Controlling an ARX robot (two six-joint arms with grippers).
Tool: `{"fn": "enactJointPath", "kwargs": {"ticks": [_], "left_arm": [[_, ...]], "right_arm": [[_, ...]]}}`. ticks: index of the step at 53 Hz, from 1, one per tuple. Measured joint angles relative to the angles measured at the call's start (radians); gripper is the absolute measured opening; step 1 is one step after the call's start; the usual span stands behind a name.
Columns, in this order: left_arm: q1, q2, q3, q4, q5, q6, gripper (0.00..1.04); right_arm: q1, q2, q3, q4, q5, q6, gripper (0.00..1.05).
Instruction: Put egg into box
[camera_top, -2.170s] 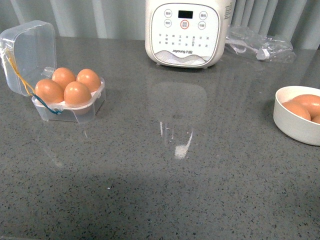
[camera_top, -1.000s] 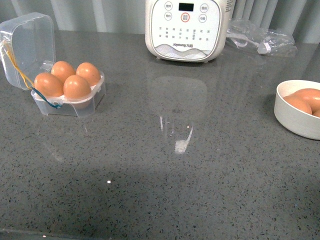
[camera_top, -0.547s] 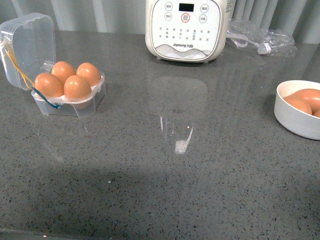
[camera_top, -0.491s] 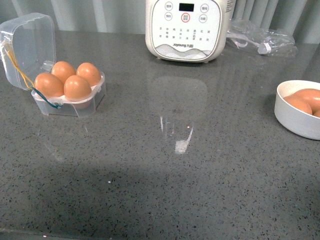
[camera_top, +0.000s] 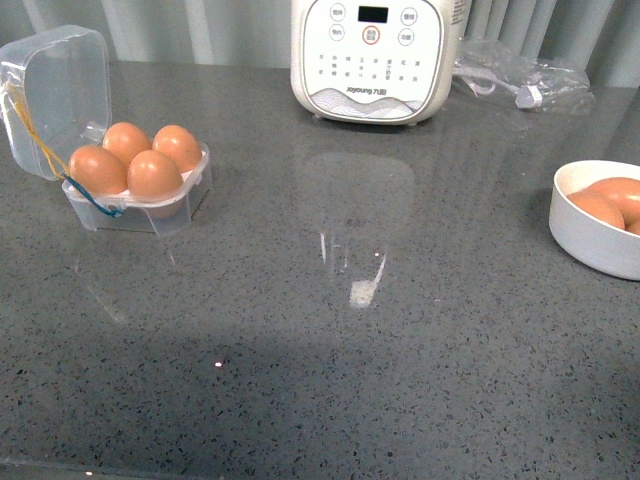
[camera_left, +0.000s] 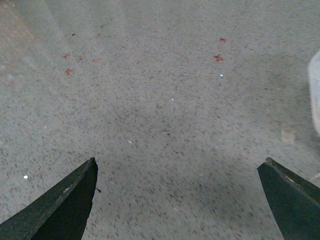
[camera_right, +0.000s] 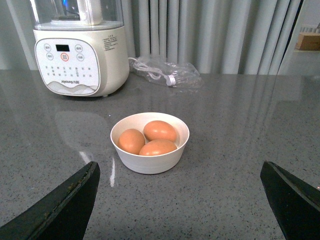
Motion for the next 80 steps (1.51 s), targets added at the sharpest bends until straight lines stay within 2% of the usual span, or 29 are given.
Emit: {"fn": "enactJointPath", "kwargs": {"ticks": [15,41,47,67,70,80], "left_arm": [[-0.038,0.231,0.159,0.037,-0.037,0.047,0.98],[-0.093,0.326,0.345,-0.021,-0.047,-0.005,0.98],[-0.128,0.311,0.354,-0.074,-0.003,-0.05,0.98],[-0.325,0.23,0.307,-0.168,0.087,-0.207,0.98],[-0.356,0.223,0.289,-0.201,0.124,-0.218,0.98],[-0.386,0.209,0.274,-0.246,0.152,-0.219,0.98]], "right_arm": [[0.0,0.0,0.0,0.0,0.0,0.0,0.97],[0.0,0.0,0.0,0.0,0.0,0.0,0.97],[0.0,0.0,0.0,0.0,0.0,0.0,0.97],[0.0,0.0,0.0,0.0,0.0,0.0,0.97],[0.0,0.0,0.0,0.0,0.0,0.0,0.97],[0.0,0.0,0.0,0.0,0.0,0.0,0.97]]}}
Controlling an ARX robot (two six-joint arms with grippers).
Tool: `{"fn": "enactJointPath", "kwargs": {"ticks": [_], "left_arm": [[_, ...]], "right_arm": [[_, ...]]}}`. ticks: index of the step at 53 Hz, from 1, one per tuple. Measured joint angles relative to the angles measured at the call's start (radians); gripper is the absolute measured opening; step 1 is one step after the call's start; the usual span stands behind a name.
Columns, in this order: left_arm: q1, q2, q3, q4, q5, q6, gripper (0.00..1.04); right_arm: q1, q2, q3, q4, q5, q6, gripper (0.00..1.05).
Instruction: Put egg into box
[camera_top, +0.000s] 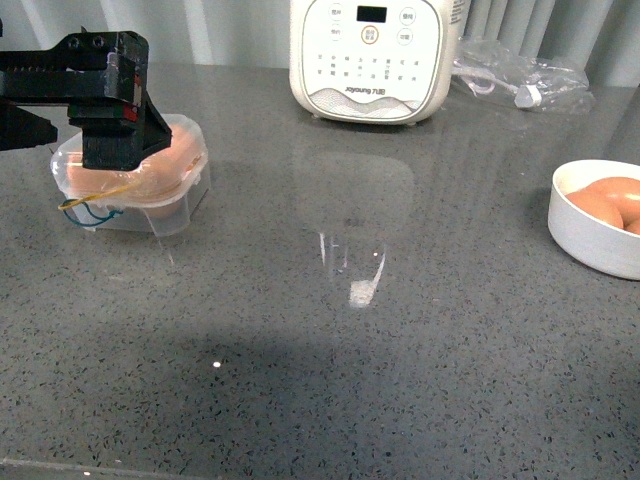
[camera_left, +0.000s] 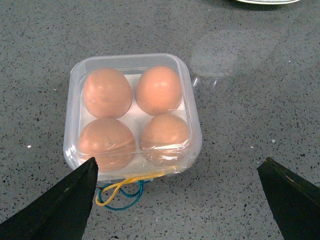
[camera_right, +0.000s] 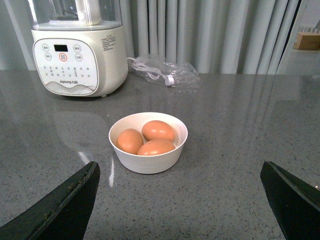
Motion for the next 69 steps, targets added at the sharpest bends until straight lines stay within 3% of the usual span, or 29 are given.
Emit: {"fn": "enactJointPath", "kwargs": {"ticks": [16,30,36,45,56,58,63,69], "left_arm": [[0.072,-0.085,0.002,-0.036,0.005,-0.003,0.98],[0.194,-0.304,-0.027,-0.179,0.135,0.067,0.98],[0.306,-0.428,-0.071,-0.277,0.265,0.125,0.98],[0.551,-0.573,-0.143,-0.435,0.47,0.225,0.98],[0.666,-0.654,-0.206,-0.513,0.548,0.309,0.98],[0.665,-0.692,-0.255,-0.435,0.526,0.287,0.94],[0.595,-0.869,-0.497,0.023,0.37,0.127,0.73],[0.499,-0.974,-0.586,0.132,0.282,0.062,0.48]], "right_arm": [[0.0,0.0,0.0,0.0,0.0,0.0,0.97],[0.0,0.0,0.0,0.0,0.0,0.0,0.97],[0.0,0.0,0.0,0.0,0.0,0.0,0.97],[0.0,0.0,0.0,0.0,0.0,0.0,0.97],[0.0,0.0,0.0,0.0,0.0,0.0,0.97],[0.0,0.0,0.0,0.0,0.0,0.0,0.97],[0.0,0.0,0.0,0.0,0.0,0.0,0.97],[0.0,0.0,0.0,0.0,0.0,0.0,0.97]]}}
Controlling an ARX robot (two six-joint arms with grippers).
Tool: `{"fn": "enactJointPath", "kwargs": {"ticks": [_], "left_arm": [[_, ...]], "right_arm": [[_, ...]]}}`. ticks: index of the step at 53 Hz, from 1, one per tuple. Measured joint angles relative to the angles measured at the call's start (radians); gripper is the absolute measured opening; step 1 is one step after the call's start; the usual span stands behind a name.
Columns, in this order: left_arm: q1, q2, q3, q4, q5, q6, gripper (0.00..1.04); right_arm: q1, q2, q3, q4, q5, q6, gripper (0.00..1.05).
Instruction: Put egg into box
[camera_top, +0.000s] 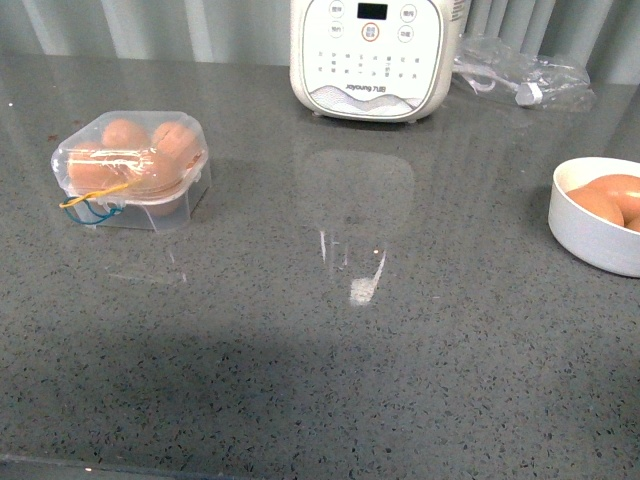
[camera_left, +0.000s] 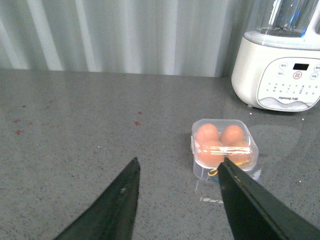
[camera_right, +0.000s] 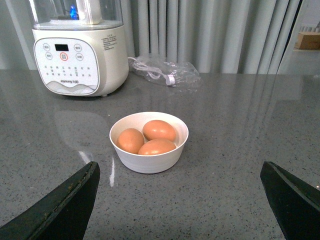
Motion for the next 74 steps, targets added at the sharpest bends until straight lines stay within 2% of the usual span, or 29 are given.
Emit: {"fn": "enactJointPath", "kwargs": {"ticks": [4,14,24,28,33,44,47,49,72,74], "left_arm": [[-0.053,-0.035,-0.047,-0.003,-0.051,-0.013,0.32],[-0.124,-0.097,-0.093,-0.017,-0.121,-0.021,0.03],[-0.19,-0.159,-0.133,-0.04,-0.183,-0.027,0.04],[-0.285,-0.193,-0.149,-0.058,-0.302,-0.029,0.04],[-0.317,-0.217,-0.159,-0.067,-0.305,-0.029,0.04],[-0.322,-0.264,-0.178,-0.094,-0.308,-0.03,0.04],[-0.322,-0.362,-0.187,-0.214,-0.309,-0.03,0.04],[-0.322,-0.407,-0.193,-0.237,-0.307,-0.031,0.04],[-0.322,-0.444,-0.193,-0.236,-0.309,-0.031,0.04],[-0.322,-0.444,-0.193,-0.236,-0.309,-0.031,0.07]], "right_arm": [[0.0,0.0,0.0,0.0,0.0,0.0,0.97],[0.0,0.0,0.0,0.0,0.0,0.0,0.97],[0.0,0.0,0.0,0.0,0.0,0.0,0.97],[0.0,0.0,0.0,0.0,0.0,0.0,0.97],[0.0,0.0,0.0,0.0,0.0,0.0,0.97],[0.0,0.0,0.0,0.0,0.0,0.0,0.97],[0.0,0.0,0.0,0.0,0.0,0.0,0.97],[0.0,0.0,0.0,0.0,0.0,0.0,0.97],[0.0,0.0,0.0,0.0,0.0,0.0,0.97],[0.0,0.0,0.0,0.0,0.0,0.0,0.97]]}}
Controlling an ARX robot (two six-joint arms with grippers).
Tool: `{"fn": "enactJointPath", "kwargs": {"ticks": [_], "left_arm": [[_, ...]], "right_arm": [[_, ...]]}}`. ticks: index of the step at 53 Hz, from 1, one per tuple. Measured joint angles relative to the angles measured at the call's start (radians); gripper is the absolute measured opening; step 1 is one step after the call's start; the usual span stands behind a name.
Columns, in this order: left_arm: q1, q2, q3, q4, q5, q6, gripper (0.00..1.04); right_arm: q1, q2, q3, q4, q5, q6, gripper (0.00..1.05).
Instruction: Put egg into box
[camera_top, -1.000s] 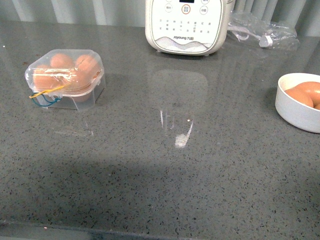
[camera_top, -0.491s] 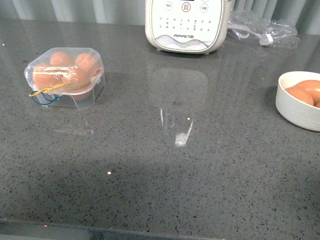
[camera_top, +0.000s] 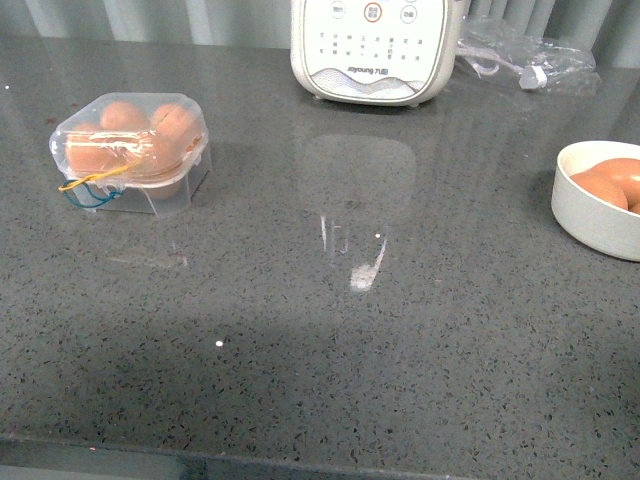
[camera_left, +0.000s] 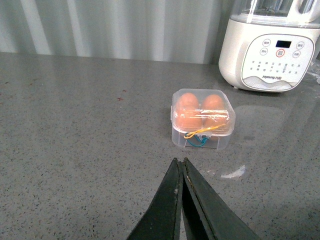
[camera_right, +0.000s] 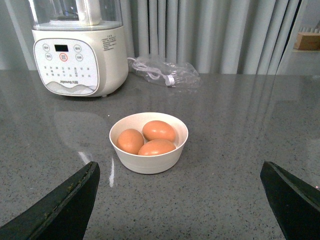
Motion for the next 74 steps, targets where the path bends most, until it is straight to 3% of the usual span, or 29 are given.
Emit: {"fn": "enactJointPath", "kwargs": {"ticks": [30,74], "left_arm": [[0.0,0.0,0.0,0.0,0.0,0.0,1.0],[0.0,0.0,0.0,0.0,0.0,0.0,0.98]], "right_arm": [[0.0,0.0,0.0,0.0,0.0,0.0,0.97],[0.0,0.0,0.0,0.0,0.0,0.0,0.97]]}}
